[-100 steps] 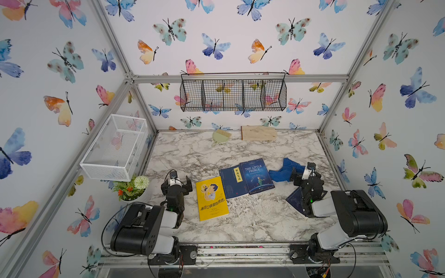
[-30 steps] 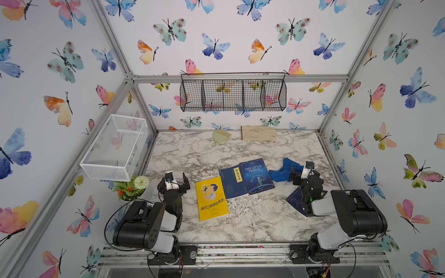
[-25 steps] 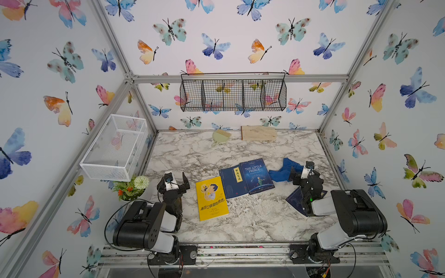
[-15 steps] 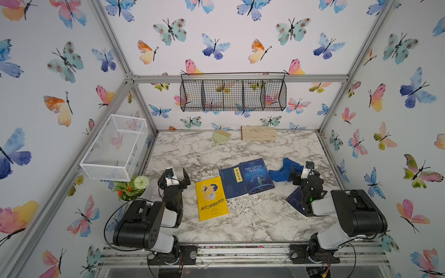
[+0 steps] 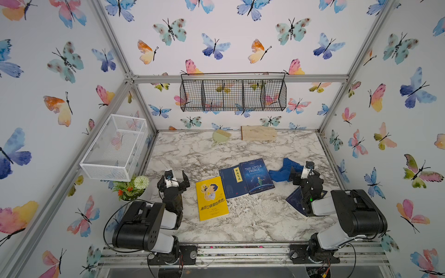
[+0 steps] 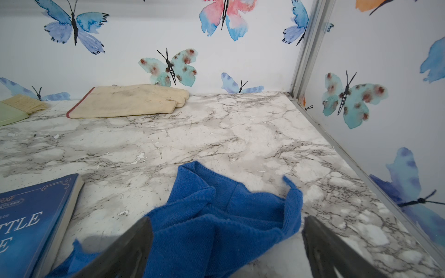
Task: Wipe the cover of the book
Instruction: Reset both arms
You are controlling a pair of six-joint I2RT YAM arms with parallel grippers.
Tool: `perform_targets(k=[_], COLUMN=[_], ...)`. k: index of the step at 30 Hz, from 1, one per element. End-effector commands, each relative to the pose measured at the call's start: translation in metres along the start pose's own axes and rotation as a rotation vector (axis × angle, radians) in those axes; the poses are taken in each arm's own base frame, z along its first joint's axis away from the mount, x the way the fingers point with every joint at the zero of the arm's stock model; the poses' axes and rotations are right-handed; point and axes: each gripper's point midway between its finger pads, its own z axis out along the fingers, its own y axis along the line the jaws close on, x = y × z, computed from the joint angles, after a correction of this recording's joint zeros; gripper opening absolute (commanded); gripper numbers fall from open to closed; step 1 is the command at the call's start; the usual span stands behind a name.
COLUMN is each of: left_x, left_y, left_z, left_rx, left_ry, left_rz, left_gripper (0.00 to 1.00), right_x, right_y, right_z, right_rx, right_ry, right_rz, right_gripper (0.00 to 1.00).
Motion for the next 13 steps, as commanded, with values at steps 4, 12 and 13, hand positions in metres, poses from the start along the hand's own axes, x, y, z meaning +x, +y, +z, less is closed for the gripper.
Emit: perform_targets(k=[4, 12, 13], left_x=[-0.0079, -0.0064, -0.0069], left_y=[-0.001, -0.0007, -0.0006], left_z=[0.0083, 0.0105, 0.0098], left_rx=[-0.024, -0.028, -0.028], left_ry=[-0.006, 0.005, 0.003], left_rz=[-0.005, -0.009, -0.009], left_gripper=[0.98, 0.98, 0.98], right_x=[-0.0002, -0.0003, -0.0003], right_y=[0.0024, 0.0028, 0.0028], right_z=[-0.0004, -0.0005, -0.0004], right_rx=[-0.011, -0.012, -0.012], right_ry=[-0.002, -0.002, -0.002], right_rz=[-0.011, -0.011, -0.011], right_gripper=[0.98, 0.98, 0.98])
